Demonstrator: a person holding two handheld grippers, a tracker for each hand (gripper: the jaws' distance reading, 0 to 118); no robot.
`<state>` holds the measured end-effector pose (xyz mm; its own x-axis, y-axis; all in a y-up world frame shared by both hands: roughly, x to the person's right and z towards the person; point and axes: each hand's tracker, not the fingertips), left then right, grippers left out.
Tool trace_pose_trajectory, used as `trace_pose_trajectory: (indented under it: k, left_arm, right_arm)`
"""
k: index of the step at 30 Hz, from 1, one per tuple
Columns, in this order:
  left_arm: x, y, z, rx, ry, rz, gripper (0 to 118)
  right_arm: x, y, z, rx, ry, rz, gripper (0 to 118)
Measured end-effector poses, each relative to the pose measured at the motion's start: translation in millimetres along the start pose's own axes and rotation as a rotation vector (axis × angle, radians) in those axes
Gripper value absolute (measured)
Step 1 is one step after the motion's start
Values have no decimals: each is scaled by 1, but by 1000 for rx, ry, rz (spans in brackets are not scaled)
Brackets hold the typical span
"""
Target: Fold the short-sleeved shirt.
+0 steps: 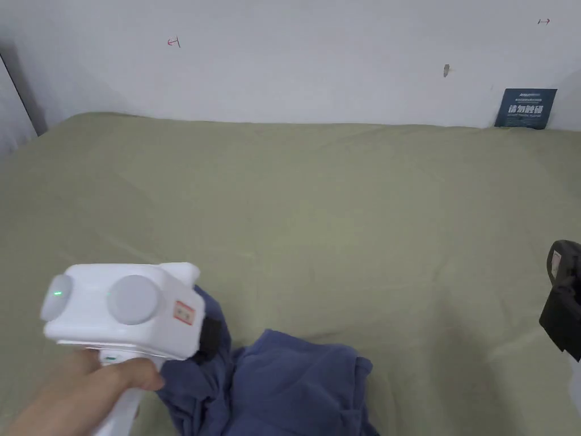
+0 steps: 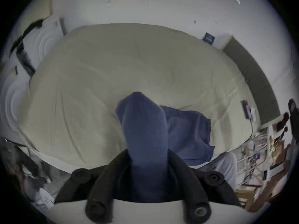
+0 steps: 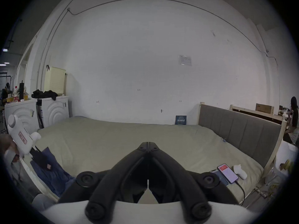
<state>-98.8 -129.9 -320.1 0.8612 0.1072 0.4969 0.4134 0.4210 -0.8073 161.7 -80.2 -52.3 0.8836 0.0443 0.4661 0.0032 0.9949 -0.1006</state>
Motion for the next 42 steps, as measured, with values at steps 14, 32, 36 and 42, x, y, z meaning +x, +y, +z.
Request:
trace_pose_trajectory:
  k: [14,32,36,42]
  left_arm:
    - [121,-6,-85,-36,-200,-101,109]
    - [28,-39,-176,-108,-737,199,0]
    - [28,-40,-172,-86,-756,232,0]
    - [9,-33,-119,45,-712,139,0]
  right_arm:
    - [28,-14,10,-70,-54,-39,1]
    - [8,-29,0,-149,21,-54,1]
    - [5,-35,0,-176,37,-35,1]
    - [-15,-49,-13,-277,176,-120,1]
